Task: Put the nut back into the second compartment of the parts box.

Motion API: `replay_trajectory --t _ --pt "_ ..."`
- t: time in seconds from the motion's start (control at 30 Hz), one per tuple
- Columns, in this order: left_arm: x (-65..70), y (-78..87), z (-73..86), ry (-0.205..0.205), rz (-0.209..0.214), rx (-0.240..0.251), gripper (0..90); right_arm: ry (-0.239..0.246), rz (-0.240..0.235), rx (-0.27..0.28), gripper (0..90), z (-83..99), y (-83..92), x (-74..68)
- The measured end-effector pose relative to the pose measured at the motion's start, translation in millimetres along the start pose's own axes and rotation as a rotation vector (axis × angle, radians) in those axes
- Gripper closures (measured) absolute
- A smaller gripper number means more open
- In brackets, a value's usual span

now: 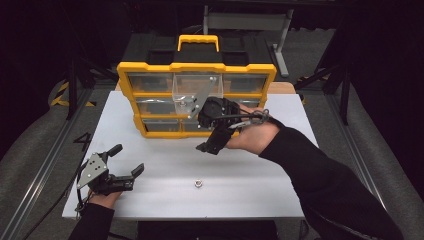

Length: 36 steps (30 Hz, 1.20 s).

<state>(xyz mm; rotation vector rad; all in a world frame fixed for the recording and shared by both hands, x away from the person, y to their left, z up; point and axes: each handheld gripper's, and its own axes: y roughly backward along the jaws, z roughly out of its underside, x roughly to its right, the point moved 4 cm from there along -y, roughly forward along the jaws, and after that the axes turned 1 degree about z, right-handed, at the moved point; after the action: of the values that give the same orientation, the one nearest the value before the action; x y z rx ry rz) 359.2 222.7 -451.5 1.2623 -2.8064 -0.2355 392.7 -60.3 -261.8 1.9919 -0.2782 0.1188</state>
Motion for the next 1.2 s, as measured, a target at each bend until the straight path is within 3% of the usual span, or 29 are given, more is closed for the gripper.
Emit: replay_trajectory --t 0.27,0.6,0.7,1.2 --pt "-0.2 0.1 0.0 0.000 0.000 0.000 2.5 -0.015 -0.036 -0.050 17.5 22.6 -44.3 -10.0" --pt "-0.6 0.6 -0.2 0.000 -0.001 0.004 2.5 -0.033 -0.059 -0.083 17.0 40.8 -80.1 -18.4" --pt "-0.5 0.8 -0.3 -0.001 0.000 0.002 2.5 -0.030 -0.085 -0.098 17.0 46.2 -94.0 -23.7" --pt "-0.4 0.4 -0.1 -0.002 0.002 0.002 2.5 -0.045 -0.102 -0.128 15.9 65.1 -144.1 -39.7"
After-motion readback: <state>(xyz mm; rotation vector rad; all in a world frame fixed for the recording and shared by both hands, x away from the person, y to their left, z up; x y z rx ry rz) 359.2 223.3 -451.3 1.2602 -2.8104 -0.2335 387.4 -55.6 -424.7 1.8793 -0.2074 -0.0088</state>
